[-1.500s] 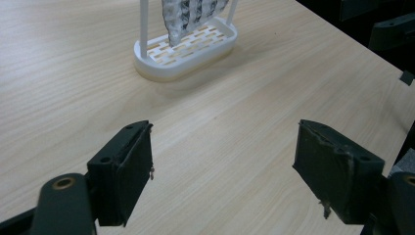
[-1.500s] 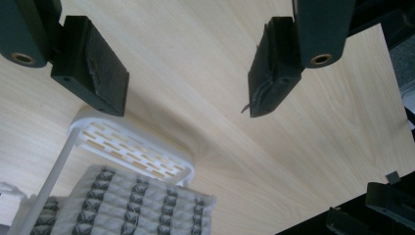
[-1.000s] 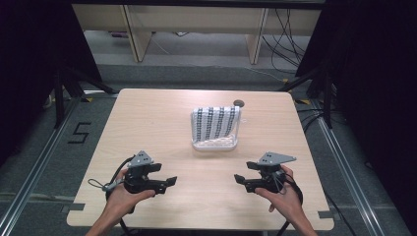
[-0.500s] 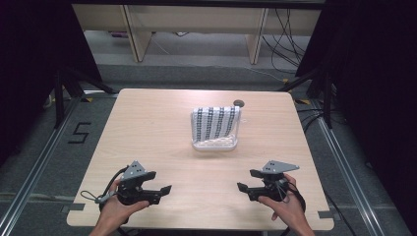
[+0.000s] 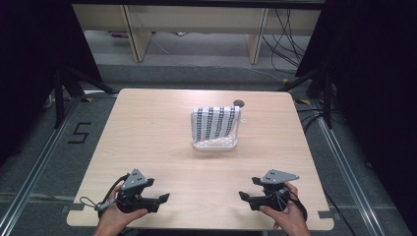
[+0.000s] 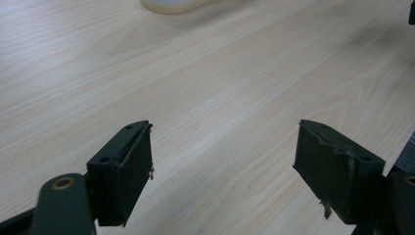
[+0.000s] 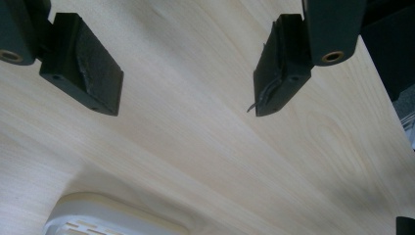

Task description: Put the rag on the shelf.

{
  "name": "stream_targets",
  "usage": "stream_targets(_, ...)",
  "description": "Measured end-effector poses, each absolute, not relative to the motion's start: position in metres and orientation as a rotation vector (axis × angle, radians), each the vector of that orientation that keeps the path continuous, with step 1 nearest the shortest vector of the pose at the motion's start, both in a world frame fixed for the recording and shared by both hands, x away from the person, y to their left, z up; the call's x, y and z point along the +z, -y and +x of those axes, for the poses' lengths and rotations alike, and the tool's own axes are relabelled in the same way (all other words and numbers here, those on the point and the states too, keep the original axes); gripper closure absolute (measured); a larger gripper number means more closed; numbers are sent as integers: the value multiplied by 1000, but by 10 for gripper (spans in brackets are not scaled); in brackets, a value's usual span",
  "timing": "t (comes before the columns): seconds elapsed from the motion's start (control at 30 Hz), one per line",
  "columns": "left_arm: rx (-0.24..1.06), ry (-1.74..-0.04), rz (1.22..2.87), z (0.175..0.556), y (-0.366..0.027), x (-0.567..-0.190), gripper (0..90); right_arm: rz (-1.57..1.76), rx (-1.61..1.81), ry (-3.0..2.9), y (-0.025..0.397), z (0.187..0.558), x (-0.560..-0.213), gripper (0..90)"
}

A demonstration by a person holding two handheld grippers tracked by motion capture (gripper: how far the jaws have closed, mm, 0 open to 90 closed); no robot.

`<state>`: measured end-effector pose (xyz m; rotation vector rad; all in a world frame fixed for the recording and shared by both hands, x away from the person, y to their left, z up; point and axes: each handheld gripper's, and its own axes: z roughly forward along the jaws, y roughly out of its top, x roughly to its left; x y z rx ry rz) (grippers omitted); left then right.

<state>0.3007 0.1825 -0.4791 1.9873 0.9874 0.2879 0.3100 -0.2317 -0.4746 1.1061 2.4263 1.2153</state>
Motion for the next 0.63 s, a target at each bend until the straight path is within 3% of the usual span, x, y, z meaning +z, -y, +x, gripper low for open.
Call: stream_targets(0.63, 279, -970, 2034, 302, -184, -482, 209, 1089, 1208, -2435, 235, 313, -479, 280)
